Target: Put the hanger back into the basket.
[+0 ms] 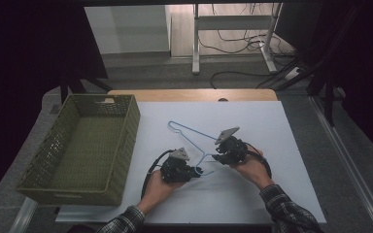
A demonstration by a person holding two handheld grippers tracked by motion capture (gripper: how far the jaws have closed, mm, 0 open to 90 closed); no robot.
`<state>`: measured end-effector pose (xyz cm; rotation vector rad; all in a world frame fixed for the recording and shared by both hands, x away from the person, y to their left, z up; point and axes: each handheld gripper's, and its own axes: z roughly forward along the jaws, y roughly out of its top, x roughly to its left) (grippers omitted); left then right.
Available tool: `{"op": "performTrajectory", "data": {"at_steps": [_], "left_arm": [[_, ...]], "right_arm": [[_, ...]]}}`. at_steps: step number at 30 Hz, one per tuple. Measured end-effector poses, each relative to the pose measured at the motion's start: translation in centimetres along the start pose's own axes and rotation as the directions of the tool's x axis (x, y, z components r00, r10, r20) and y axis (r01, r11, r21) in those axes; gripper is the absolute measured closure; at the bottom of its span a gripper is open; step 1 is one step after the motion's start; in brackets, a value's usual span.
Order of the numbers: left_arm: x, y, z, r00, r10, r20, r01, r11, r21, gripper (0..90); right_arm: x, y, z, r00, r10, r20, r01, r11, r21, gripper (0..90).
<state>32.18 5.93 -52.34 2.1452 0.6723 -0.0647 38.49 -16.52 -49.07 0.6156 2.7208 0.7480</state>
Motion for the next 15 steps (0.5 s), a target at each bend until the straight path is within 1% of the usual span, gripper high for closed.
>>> {"op": "performTrajectory", "data": {"at_steps": [1,5,9,11,13,14,15], "left_arm": [[-0.01,0.02,-0.02,1.0,0.0,0.0,0.0,1.0,-0.002,79.9],[-0.11,0.09,-0.06,1.0,-0.003,0.003,0.003,1.0,-0.009,79.9],[-0.23,0.16,-0.09,1.0,0.004,0.005,-0.004,1.0,-0.007,77.8],[-0.33,0.21,-0.14,1.0,0.003,0.003,-0.003,0.9999,-0.01,75.6],[-0.34,0.24,-0.33,1.0,0.004,-0.003,-0.004,0.9999,-0.009,73.6],[-0.3,0.23,-0.46,1.0,0.004,-0.006,-0.004,0.9999,-0.011,72.6],[-0.27,0.23,-0.61,0.9999,-0.001,-0.01,0.001,0.9999,-0.014,71.7]], "right_arm": [[0.03,0.02,0.19,1.0,-0.002,-0.001,0.002,1.0,0.003,66.1],[0.17,0.1,0.71,0.9994,-0.035,0.01,0.034,0.999,0.014,68.7],[0.25,0.13,0.75,0.998,-0.063,0.011,0.063,0.998,0.016,76.5],[0.37,0.13,0.66,0.9946,-0.101,0.025,0.101,0.995,0.015,78.9],[0.55,0.21,0.39,0.9873,-0.152,0.047,0.152,0.988,0.005,83.7],[0.59,0.33,0.14,0.985,-0.163,0.057,0.163,0.987,-0.002,86.1],[0.51,0.48,-0.19,0.9841,-0.164,0.069,0.166,0.986,-0.022,85.9]]}}
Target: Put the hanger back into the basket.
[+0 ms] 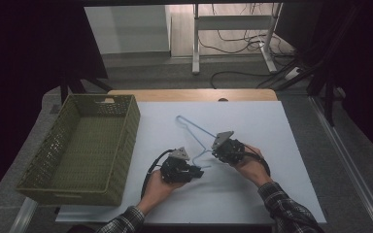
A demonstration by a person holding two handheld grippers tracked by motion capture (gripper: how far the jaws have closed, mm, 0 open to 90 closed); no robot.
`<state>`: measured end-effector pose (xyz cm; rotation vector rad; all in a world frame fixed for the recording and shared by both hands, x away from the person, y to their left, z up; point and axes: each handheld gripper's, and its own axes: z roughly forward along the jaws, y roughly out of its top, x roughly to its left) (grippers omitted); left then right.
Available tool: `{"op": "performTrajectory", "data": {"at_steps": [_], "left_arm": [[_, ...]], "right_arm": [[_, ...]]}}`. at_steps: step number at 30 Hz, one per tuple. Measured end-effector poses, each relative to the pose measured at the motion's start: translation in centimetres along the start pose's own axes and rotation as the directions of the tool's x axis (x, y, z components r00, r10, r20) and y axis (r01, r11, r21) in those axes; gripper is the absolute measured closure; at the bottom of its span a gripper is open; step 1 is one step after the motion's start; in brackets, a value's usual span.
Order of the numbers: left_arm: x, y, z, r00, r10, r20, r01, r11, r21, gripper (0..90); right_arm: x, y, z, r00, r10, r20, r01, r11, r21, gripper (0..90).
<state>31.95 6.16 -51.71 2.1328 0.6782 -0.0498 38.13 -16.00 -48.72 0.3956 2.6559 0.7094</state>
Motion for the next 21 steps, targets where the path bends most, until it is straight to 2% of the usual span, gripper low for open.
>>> {"op": "performTrajectory", "data": {"at_steps": [1,3,6,8,10,13,16,18,19,21], "left_arm": [[0.1,0.0,-0.2,1.0,-0.003,-0.005,0.003,1.0,-0.006,71.1],[0.3,0.0,-0.7,0.9999,-0.013,-0.011,0.013,0.9997,-0.019,70.3],[0.7,0.1,-1.6,0.9992,-0.026,-0.03,0.025,0.9988,-0.043,68.0],[0.9,0.2,-2.3,0.9982,-0.035,-0.049,0.032,0.9975,-0.062,65.5],[1.2,0.3,-3.0,0.9968,-0.042,-0.068,0.037,0.9965,-0.075,60.0],[1.3,0.8,-4.1,0.9949,-0.052,-0.087,0.042,0.9927,-0.113,48.1],[1.0,1.9,-5.4,0.9943,-0.032,-0.102,0.015,0.9866,-0.163,38.7],[0.5,2.8,-6.2,0.9946,-0.002,-0.104,-0.019,0.9803,-0.196,38.3],[0.3,3.3,-6.5,0.9928,0.018,-0.119,-0.043,0.9778,-0.205,38.6],[0.1,4.1,-7.0,0.991,0.053,-0.123,-0.08,0.9707,-0.227,43.5]], "right_arm": [[-0.3,0.1,-0.4,0.9993,0.036,-0.005,-0.036,0.999,-0.013,86.5],[-0.6,0.2,-1.0,0.9998,0.021,-0.001,-0.021,0.999,-0.044,86.9],[-1.1,0.4,-1.9,0.9957,0.086,-0.035,-0.089,0.993,-0.081,87.1],[-1.2,0.5,-2.4,0.9929,0.105,-0.057,-0.11,0.989,-0.099,87.1],[-1.2,0.7,-2.9,0.9922,0.107,-0.064,-0.113,0.988,-0.106,87.1],[-1.0,0.9,-3.8,0.9867,0.132,-0.096,-0.143,0.981,-0.128,87.1],[-0.8,1.2,-4.6,0.9802,0.148,-0.132,-0.167,0.975,-0.149,87.1],[-0.5,1.5,-5.1,0.9769,0.15,-0.151,-0.174,0.972,-0.157,87.1],[-0.4,1.6,-5.3,0.9743,0.153,-0.165,-0.18,0.97,-0.162,87.1],[-0.1,1.9,-5.6,0.9701,0.155,-0.187,-0.187,0.968,-0.168,87.0]]}}
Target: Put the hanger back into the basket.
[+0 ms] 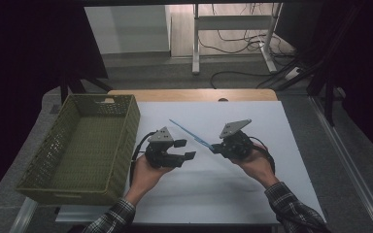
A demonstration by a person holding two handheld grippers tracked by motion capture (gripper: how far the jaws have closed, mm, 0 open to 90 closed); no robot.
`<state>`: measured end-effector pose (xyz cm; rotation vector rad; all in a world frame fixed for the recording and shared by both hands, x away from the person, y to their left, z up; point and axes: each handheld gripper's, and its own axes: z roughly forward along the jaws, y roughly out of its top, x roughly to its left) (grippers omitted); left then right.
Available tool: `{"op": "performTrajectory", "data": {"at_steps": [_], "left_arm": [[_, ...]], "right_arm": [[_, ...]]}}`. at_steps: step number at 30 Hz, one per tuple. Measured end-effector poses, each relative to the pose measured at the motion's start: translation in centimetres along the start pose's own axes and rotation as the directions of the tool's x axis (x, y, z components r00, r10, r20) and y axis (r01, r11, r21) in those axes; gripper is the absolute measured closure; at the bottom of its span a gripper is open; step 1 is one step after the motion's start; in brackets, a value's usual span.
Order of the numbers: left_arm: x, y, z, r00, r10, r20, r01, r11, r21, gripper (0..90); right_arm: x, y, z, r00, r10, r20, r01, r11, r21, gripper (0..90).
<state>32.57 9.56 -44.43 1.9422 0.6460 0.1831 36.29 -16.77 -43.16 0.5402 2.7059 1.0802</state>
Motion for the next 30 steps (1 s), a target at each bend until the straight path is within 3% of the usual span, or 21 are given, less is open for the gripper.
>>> {"op": "performTrajectory", "data": {"at_steps": [3,9,12,15,17,21,24,27,30], "left_arm": [[0.0,0.8,0.1,0.9996,0.015,0.023,-0.015,0.9995,-0.027,49.2],[-0.3,1.4,0.9,0.9967,0.064,0.05,-0.062,0.9976,-0.031,64.6],[-0.6,1.5,0.9,0.9949,0.098,0.021,-0.098,0.9948,-0.03,77.8],[-1.1,1.9,0.9,0.9881,0.147,-0.044,-0.146,0.9891,0.018,85.4],[-1.0,2.1,0.8,0.9938,0.103,-0.042,-0.102,0.9947,0.013,85.7],[-0.9,2.8,0.8,0.9963,0.065,-0.057,-0.063,0.9974,0.035,85.7],[-1.2,3.3,0.9,0.9966,0.048,-0.066,-0.044,0.9974,0.057,85.7],[-1.5,3.8,1.2,0.9973,0.04,-0.062,-0.036,0.9965,0.076,85.7],[-1.9,4.3,1.3,0.9968,0.049,-0.064,-0.043,0.9946,0.094,85.2]], "right_arm": [[0.4,0.4,-0.1,0.9997,0.003,-0.022,-0.003,1.0,-0.006,87.0],[0.9,0.9,0.0,0.9983,0.008,-0.058,-0.009,1.0,-0.011,87.0],[1.0,0.9,0.3,0.9974,0.008,-0.072,-0.009,1.0,-0.012,86.9],[1.0,0.9,0.5,0.9958,0.013,-0.091,-0.013,1.0,-0.003,86.2],[1.3,1.0,0.4,0.9981,0.002,-0.061,-0.003,1.0,-0.007,83.3],[1.5,1.3,-0.4,0.9998,0.017,0.007,-0.017,1.0,-0.008,72.6],[2.0,1.5,-0.9,0.9989,0.01,0.046,-0.01,1.0,-0.001,70.1],[2.5,1.5,-0.7,0.9956,-0.006,0.093,0.004,1.0,0.02,71.7],[2.7,1.4,-0.4,0.9936,-0.022,0.111,0.022,1.0,0.007,82.9]]}}
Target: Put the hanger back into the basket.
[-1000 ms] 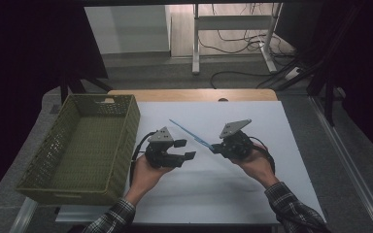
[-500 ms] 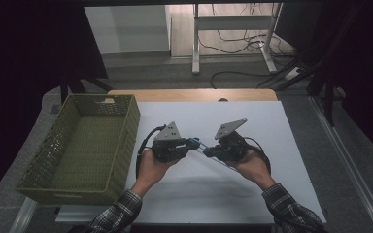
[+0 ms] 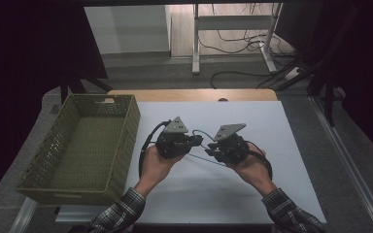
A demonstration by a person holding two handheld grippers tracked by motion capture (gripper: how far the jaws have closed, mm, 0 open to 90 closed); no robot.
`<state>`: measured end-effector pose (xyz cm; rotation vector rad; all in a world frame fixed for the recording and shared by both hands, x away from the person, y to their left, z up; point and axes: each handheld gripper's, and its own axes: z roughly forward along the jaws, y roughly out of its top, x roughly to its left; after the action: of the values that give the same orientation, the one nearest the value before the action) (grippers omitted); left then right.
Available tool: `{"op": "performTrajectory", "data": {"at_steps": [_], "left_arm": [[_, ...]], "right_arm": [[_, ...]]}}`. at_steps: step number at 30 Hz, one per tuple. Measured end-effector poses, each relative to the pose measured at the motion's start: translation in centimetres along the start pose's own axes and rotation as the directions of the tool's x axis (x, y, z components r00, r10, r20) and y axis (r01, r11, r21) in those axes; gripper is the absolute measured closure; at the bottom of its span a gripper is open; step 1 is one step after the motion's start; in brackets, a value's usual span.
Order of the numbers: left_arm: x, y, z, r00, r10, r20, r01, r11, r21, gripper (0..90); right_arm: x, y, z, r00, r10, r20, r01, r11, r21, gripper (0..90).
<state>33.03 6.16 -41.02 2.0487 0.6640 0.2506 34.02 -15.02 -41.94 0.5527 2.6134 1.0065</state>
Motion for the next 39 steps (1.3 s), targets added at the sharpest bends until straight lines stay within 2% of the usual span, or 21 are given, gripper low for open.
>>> {"op": "performTrajectory", "data": {"at_steps": [3,4,7,8,11,13,14,16,20,22,25,26,27,30,32,33,34,36,37,38,39], "left_arm": [[0.4,0.0,-0.3,0.9995,-0.002,0.03,0.002,1.0,-0.001,80.7],[0.7,0.0,-0.5,0.9991,-0.007,0.042,0.007,1.0,0.006,74.4],[1.4,-0.4,-1.5,0.9979,-0.002,0.064,0.0,0.9997,0.026,56.1],[1.6,-0.6,-1.9,0.9983,-0.003,0.058,0.001,0.9993,0.038,50.1],[1.9,-1.0,-2.8,0.9982,0.012,0.059,-0.017,0.9962,0.086,39.5],[1.9,-1.2,-3.2,0.995,0.038,0.092,-0.049,0.992,0.116,35.8],[1.8,-1.3,-3.4,0.9943,0.057,0.09,-0.069,0.9887,0.133,34.3],[1.7,-1.4,-3.6,0.9883,0.084,0.127,-0.103,0.9831,0.151,37.9],[1.3,-1.2,-3.4,0.9749,0.142,0.171,-0.178,0.9599,0.217,49.5],[1.3,-1.0,-3.2,0.9663,0.152,0.208,-0.202,0.9481,0.245,56.5],[1.3,-0.8,-2.8,0.9559,0.155,0.25,-0.223,0.9351,0.275,64.6],[1.3,-0.8,-2.6,0.9509,0.163,0.263,-0.238,0.9281,0.286,65.8],[1.2,-0.7,-2.5,0.949,0.162,0.27,-0.242,0.9244,0.295,67.8],[1.1,-0.5,-2.1,0.9346,0.165,0.315,-0.269,0.9077,0.322,70.5],[0.7,-0.5,-1.8,0.9344,0.168,0.314,-0.276,0.8982,0.342,74.2],[0.7,-0.5,-1.8,0.9295,0.173,0.326,-0.29,0.8887,0.355,77.6],[0.7,-0.5,-1.7,0.923,0.173,0.344,-0.299,0.8836,0.36,80.1],[0.5,-0.6,-1.5,0.9125,0.164,0.375,-0.308,0.8775,0.367,86.1],[0.4,-0.6,-1.5,0.9202,0.143,0.364,-0.285,0.8824,0.374,86.9],[0.3,-0.7,-1.5,0.9225,0.144,0.358,-0.283,0.8839,0.373,87.1],[0.4,-0.8,-1.5,0.9176,0.123,0.378,-0.272,0.8876,0.372,87.3]], "right_arm": [[0.4,-0.1,0.0,0.9995,-0.028,-0.014,0.028,0.999,-0.016,86.6],[0.4,-0.1,-0.1,0.9998,-0.019,-0.009,0.019,1.0,-0.016,86.8],[0.3,-0.2,-0.5,0.9989,-0.014,-0.046,0.013,1.0,-0.015,87.0],[0.2,-0.3,-0.7,0.9982,-0.008,-0.059,0.007,1.0,-0.022,87.0],[0.0,-0.4,-1.6,0.9948,0.009,-0.102,-0.013,0.999,-0.042,87.0],[0.1,-0.3,-2.0,0.9914,0.013,-0.13,-0.019,0.999,-0.046,87.0],[0.2,-0.3,-2.2,0.99,0.011,-0.141,-0.018,0.999,-0.046,87.0],[0.4,-0.2,-2.5,0.9853,0.002,-0.171,-0.012,0.999,-0.053,87.0],[1.0,0.0,-2.8,0.9748,-0.006,-0.223,-0.007,0.998,-0.058,86.9],[1.2,0.1,-2.8,0.9719,-0.018,-0.235,0.004,0.998,-0.062,86.9],[1.4,0.2,-2.9,0.9676,-0.031,-0.251,0.016,0.998,-0.062,86.9],[1.5,0.3,-2.8,0.9652,-0.041,-0.258,0.026,0.998,-0.061,86.9],[1.6,0.3,-2.8,0.9632,-0.041,-0.266,0.027,0.998,-0.059,86.9],[1.7,0.4,-2.7,0.9573,-0.06,-0.283,0.046,0.997,-0.056,86.9],[1.8,0.3,-2.6,0.9529,-0.071,-0.295,0.057,0.997,-0.057,86.9],[1.8,0.3,-2.6,0.9514,-0.076,-0.299,0.063,0.997,-0.051,86.9],[1.8,0.3,-2.5,0.952,-0.079,-0.296,0.067,0.997,-0.049,86.9],[1.7,0.2,-2.4,0.9538,-0.082,-0.289,0.075,0.997,-0.035,86.6],[1.7,0.1,-2.3,0.9555,-0.087,-0.282,0.082,0.996,-0.031,86.4],[1.7,0.0,-2.3,0.9569,-0.087,-0.277,0.083,0.996,-0.026,86.0],[1.6,-0.1,-2.3,0.9579,-0.089,-0.273,0.083,0.996,-0.034,84.5]]}}
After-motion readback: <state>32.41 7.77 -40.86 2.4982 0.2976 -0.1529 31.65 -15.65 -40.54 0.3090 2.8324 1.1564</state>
